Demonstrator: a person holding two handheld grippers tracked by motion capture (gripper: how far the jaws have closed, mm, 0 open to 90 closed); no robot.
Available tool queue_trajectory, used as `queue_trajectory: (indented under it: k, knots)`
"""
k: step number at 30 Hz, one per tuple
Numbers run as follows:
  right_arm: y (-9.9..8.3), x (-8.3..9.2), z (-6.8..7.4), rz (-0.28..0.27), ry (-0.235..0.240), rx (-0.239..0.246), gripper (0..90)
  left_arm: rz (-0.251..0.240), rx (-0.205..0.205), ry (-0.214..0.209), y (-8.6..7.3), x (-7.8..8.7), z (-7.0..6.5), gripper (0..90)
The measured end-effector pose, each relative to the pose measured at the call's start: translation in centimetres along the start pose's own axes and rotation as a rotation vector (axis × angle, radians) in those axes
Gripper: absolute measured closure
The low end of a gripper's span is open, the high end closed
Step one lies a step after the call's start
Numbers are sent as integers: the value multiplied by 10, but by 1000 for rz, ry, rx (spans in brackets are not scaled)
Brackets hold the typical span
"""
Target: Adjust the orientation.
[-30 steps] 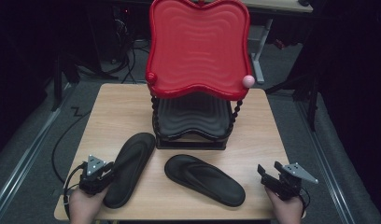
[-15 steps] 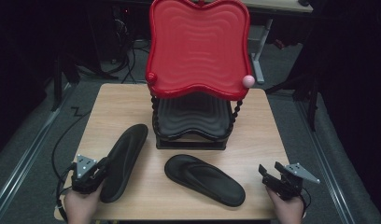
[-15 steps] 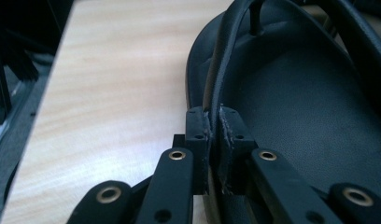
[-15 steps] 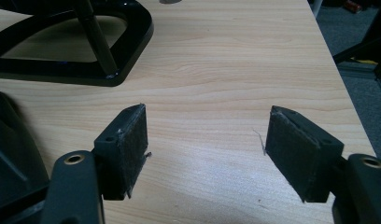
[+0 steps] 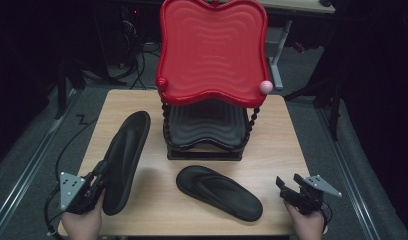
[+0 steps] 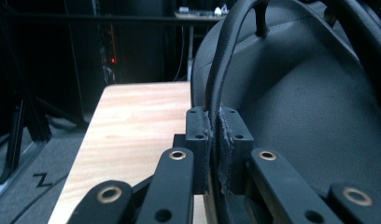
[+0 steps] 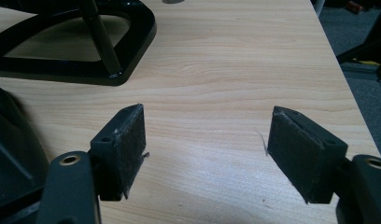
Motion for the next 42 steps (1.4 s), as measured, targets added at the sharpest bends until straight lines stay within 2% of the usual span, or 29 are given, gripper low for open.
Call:
queue_trajectory:
  k: [6, 9, 10, 12, 14, 15, 16, 17, 22, 23, 24, 27, 29, 32, 39, 41, 42]
  knots:
    - [-2, -2, 2, 11, 3, -4, 290, -27, 0, -17, 7, 4, -4, 837]
    - [-3, -3, 2, 17, 1, -5, 290, -43, -10, -23, 11, 7, -8, 838]
    - [-4, -3, 2, 18, 0, -8, 290, -59, -34, -14, 15, 12, -10, 838]
    - [-4, -3, 2, 18, 0, -7, 291, -71, -35, -23, 17, 16, -13, 839]
    - [-4, -3, 3, 16, 2, -8, 291, -86, -36, -41, 20, 21, -20, 841]
    - [-4, -4, 4, 18, 2, -7, 290, -94, -35, -71, 23, 23, -30, 841]
    - [-3, -4, 4, 19, 4, -3, 290, -94, -35, -71, 23, 23, -30, 842]
    - [-3, -4, 4, 19, 4, -3, 290, -95, -40, -84, 24, 23, -35, 842]
    - [1, 0, 8, -12, 1, 30, 317, -70, -63, -156, 20, 20, -67, 842]
    - [1, 0, 8, -12, 1, 30, 317, -70, -63, -156, 20, 20, -67, 842]
    - [2, 1, 9, -17, -6, 35, 310, -62, -72, -174, 18, 18, -76, 842]
    - [3, 2, 10, -21, -14, 33, 293, -55, -76, -191, 17, 17, -84, 842]
    - [4, 3, 12, -23, -15, 35, 270, -52, -101, -217, 15, 15, -96, 842]
    - [5, 5, 14, -35, -19, 60, 260, -45, -107, -237, 14, 13, -105, 842]
    - [8, 6, 25, -28, 5, 56, 305, -23, -103, -251, 9, 1, -115, 842]
    - [14, 7, 34, -37, 21, 75, 293, 5, -87, -261, 6, -10, -122, 842]
    - [15, 7, 37, -38, 27, 77, 281, 15, -94, -256, 5, -16, -124, 842]
Point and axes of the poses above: each handheld gripper's, and its own axes: x roughly backward along the jaws, y roughly out of its top, z roughly to its left, the point moved 9 cm from there along -x, roughly forward along the jaws, and after that the axes turned 3 degrees about -z, right-handed, at the moved point
